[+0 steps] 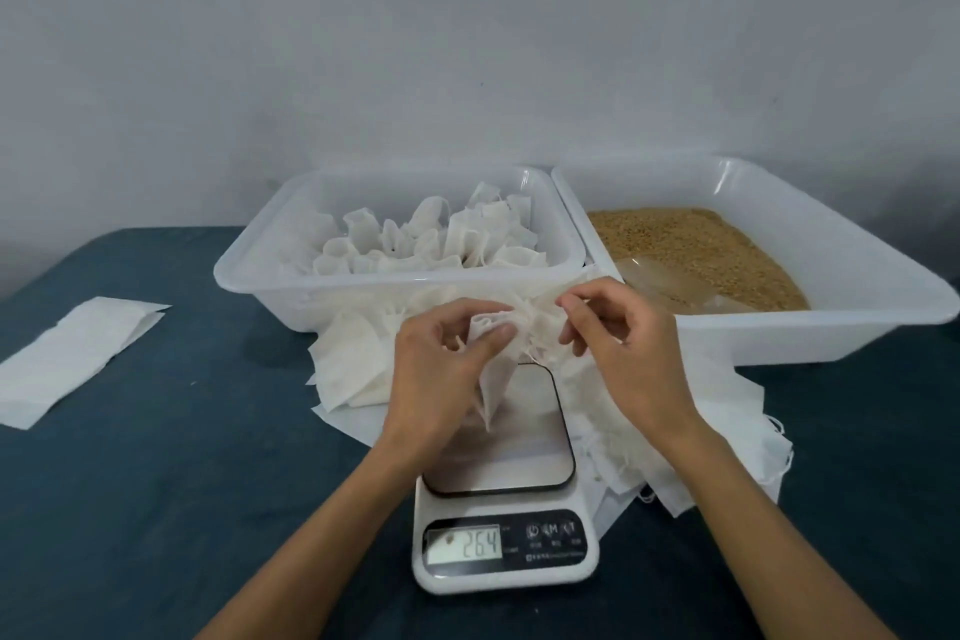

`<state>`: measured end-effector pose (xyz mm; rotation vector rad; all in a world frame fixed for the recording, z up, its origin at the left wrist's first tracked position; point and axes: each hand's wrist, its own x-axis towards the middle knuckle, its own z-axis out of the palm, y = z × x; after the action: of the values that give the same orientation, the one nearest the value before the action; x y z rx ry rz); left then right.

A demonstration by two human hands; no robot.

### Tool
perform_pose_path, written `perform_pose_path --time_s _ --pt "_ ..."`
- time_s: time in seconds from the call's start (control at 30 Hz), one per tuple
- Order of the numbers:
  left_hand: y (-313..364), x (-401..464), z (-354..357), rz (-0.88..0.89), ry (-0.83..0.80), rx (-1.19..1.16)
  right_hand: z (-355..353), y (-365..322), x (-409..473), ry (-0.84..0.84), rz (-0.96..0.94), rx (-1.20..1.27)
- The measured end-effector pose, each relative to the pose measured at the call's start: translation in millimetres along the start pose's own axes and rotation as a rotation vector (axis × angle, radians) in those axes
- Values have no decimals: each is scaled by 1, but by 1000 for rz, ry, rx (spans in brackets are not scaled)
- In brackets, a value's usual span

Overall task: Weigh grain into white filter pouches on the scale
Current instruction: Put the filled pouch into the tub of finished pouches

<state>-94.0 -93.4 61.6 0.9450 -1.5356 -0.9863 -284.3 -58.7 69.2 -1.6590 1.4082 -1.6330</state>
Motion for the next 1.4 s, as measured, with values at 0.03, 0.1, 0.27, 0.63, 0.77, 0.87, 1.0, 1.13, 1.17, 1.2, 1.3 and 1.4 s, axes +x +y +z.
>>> perform_pose_path --time_s 0.03,0.1,0.27,0.63,0.77,0.87,1.0,1.13,1.17,1.2,1.3,1.4 --pt "4 6 -5 5 20 -29 -1 1 1 16 3 12" --pt "12 22 -14 12 78 -52 1 3 1 14 7 9" --pt "28 87 -36 34 245 5 7 9 -1 -21 7 0" --pt "-22 190 -70 0 170 815 5 15 2 2 7 9" --pt "-29 190 -78 -47 152 846 4 16 4 4 11 26" --pt "-25 190 -85 -85 113 861 3 15 6 12 12 32" --pt "-23 186 -96 -155 36 878 1 13 6 27 23 44" --pt "-16 172 -98 -141 -4 1035 2 12 5 16 31 40" --pt "-12 165 -95 -64 36 1041 2 12 5 20 34 46" --pt "-6 155 -91 30 87 1016 1 11 5 25 37 56" --pt "11 105 -79 304 147 872 -1 9 6 48 30 82" --pt "11 46 -81 346 9 893 -1 6 6 48 14 93"
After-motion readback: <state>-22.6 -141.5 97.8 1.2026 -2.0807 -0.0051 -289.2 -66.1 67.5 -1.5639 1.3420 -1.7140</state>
